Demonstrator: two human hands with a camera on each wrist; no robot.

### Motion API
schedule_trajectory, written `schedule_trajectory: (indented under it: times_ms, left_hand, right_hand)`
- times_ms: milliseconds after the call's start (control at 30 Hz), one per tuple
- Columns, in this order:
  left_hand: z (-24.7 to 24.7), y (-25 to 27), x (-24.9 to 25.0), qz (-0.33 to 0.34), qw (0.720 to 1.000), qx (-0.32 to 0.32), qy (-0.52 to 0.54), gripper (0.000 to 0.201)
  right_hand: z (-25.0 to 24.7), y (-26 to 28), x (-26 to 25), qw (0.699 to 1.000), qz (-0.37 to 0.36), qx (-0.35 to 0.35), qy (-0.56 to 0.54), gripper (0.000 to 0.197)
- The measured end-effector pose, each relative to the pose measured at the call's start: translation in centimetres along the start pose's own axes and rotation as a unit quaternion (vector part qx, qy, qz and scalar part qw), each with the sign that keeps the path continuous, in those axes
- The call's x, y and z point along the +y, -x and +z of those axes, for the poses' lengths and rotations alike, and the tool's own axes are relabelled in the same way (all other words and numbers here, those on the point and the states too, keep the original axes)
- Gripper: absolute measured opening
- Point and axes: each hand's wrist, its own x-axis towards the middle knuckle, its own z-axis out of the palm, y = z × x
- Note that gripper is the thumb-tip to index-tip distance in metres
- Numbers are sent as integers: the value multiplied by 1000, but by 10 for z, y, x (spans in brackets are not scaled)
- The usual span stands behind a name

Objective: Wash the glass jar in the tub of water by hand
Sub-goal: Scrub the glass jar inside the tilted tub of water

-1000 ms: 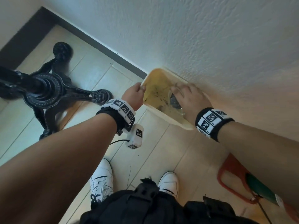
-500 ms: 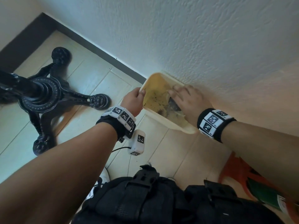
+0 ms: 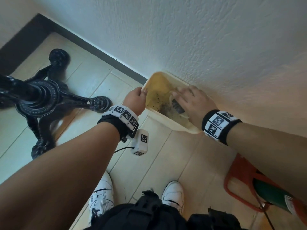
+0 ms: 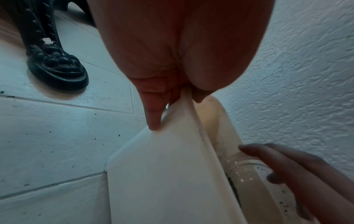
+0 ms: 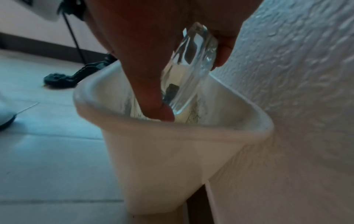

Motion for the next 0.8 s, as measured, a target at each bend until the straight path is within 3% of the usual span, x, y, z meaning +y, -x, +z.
schedule_trajectory:
  times_ms: [167, 267, 467, 633, 733, 800]
  left_hand:
    - [3, 0, 1, -1, 1000, 3, 10, 35]
    - [6, 0, 0, -2, 1000, 4, 18, 36]
    - [8, 1, -5, 9, 999, 8, 29, 36]
    - [10, 1, -5, 23, 999, 17, 26, 35]
    - [11, 0, -7, 21, 999, 19, 23, 35]
    - [12, 1, -7, 24, 999, 18, 21, 35]
  right_hand:
    - [1, -2, 2, 1000, 7, 1, -29, 112]
    - [7, -2, -3, 999, -15, 1, -45, 107]
    - [6, -10, 7, 994, 41, 30, -94, 110]
    - [11, -6, -12, 996, -65, 29, -55, 85]
    - [10, -8, -8, 999, -10, 14, -46, 111]
    - [8, -8, -5, 999, -19, 2, -27, 111]
